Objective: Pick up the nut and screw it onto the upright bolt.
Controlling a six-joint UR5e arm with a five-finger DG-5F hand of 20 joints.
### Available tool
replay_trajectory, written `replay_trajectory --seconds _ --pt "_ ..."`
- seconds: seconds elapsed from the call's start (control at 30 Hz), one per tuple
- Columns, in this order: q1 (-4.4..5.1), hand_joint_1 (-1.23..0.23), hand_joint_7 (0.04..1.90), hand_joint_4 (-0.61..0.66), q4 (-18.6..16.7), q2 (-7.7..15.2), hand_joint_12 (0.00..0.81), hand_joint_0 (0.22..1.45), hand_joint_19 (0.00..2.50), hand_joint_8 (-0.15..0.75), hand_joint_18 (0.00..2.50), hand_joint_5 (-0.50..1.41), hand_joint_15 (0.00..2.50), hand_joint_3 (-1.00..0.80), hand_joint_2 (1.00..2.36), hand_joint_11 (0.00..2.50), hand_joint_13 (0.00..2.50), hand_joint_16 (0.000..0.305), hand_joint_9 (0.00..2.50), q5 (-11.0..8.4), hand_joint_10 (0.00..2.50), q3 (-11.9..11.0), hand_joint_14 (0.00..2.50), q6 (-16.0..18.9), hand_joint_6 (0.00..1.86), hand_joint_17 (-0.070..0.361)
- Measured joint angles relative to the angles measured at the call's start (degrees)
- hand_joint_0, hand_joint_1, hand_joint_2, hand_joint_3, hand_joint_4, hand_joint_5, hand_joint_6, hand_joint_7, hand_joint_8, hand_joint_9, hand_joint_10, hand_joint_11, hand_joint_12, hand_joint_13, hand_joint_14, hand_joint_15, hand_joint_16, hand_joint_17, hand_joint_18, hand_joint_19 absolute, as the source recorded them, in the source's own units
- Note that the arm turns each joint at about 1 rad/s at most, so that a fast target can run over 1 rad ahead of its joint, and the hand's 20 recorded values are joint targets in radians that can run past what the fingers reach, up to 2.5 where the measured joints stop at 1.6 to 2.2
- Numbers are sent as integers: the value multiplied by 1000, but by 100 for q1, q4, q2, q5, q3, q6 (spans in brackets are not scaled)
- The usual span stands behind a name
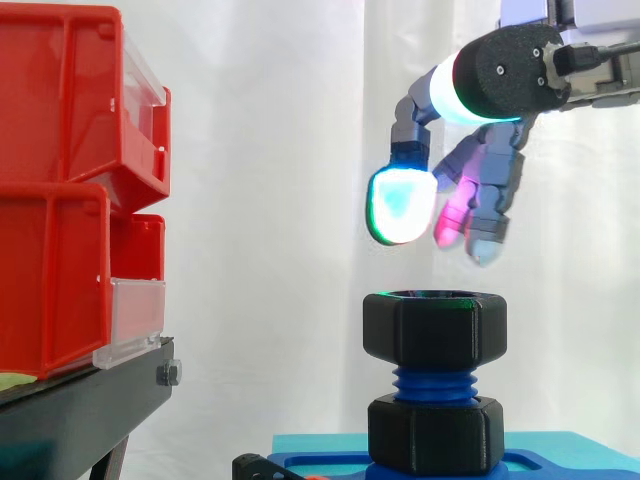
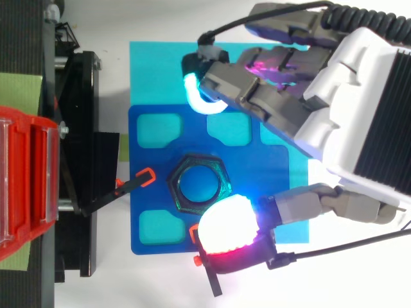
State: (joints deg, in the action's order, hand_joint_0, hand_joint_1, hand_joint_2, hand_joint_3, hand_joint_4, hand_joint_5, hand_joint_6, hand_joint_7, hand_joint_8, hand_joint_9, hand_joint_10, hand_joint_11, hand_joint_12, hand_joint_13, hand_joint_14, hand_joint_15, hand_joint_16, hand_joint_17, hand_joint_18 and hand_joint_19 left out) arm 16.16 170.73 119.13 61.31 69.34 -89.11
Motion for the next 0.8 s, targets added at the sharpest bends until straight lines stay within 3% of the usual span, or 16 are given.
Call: replay_trajectory --seconds 0.1,0.4,0.8 --pt "22 -123 650 216 -160 15 313 456 0 274 300 -144 0 -500 1000 0 582 40 850 74 0 0 0 -32 501 91" --pt "144 -117 570 190 -513 117 333 450 0 240 0 -174 0 -500 1000 0 330 40 565 176 0 7 0 -243 501 90" --pt "287 -15 571 142 -533 148 360 442 0 203 0 -205 0 -500 1000 0 0 46 188 269 0 43 0 -271 501 103"
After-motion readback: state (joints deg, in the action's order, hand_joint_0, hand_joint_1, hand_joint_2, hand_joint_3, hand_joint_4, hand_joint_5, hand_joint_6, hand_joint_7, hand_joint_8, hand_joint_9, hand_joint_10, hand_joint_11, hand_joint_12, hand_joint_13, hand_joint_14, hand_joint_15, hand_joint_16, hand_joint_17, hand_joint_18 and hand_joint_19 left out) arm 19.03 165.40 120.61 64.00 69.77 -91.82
